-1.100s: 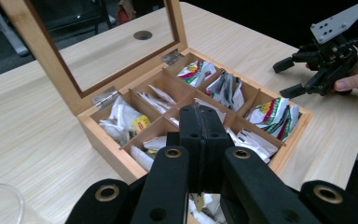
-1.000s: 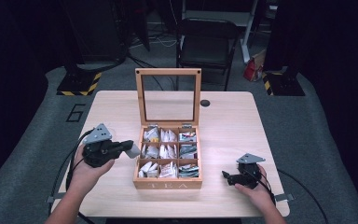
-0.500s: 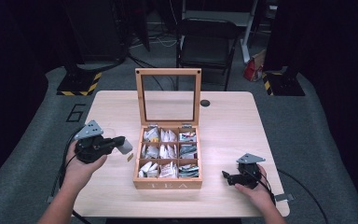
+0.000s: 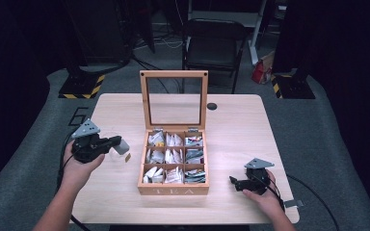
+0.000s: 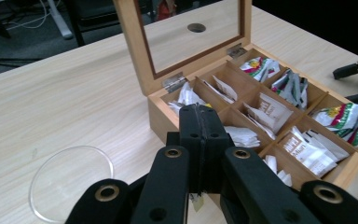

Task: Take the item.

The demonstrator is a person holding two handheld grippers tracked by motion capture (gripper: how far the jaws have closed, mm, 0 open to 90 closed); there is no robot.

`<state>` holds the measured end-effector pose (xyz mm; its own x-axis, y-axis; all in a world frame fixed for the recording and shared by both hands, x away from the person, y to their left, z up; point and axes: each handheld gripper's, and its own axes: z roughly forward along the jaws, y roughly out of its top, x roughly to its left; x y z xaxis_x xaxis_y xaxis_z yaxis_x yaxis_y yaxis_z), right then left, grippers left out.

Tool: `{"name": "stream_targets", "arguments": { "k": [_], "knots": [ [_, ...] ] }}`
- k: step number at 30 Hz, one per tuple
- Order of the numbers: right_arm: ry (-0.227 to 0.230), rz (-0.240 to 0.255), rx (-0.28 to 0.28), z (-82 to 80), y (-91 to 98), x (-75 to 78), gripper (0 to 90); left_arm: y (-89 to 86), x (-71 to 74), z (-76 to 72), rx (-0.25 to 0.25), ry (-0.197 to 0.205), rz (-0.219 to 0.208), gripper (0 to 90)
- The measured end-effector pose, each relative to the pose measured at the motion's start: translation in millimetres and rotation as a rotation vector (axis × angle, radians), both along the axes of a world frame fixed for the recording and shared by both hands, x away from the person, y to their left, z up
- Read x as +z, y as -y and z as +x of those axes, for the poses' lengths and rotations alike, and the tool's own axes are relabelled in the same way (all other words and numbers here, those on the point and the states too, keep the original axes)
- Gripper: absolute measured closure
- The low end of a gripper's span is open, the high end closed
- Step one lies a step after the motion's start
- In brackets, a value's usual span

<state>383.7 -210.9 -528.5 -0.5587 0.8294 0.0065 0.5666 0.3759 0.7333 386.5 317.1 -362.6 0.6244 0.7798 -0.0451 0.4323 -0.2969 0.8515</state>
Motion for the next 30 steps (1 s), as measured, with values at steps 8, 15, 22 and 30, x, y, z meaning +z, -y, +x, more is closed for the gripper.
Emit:
{"name": "stream_targets", "arguments": {
  "k": [8, 15, 22, 30],
  "knots": [
    [0.000, 0.000, 0.000, 0.0, 0.0, 0.0, 11.7, -7.8, 3.6, 4.5, 0.027, 0.004, -0.005, 90.0],
    [0.000, 0.000, 0.000, 0.0, 0.0, 0.0, 11.7, -12.7, 5.3, 8.1, 0.052, 0.003, -0.004, 90.0],
    [0.000, -0.001, 0.001, 0.0, 0.1, 0.0, 11.7, -16.3, 6.9, 12.2, 0.074, 0.006, -0.016, 90.0],
    [0.000, 0.000, 0.000, 0.0, 0.0, 0.0, 11.7, -22.0, 11.1, 16.4, 0.100, 0.010, -0.018, 90.0]
  ]
}}
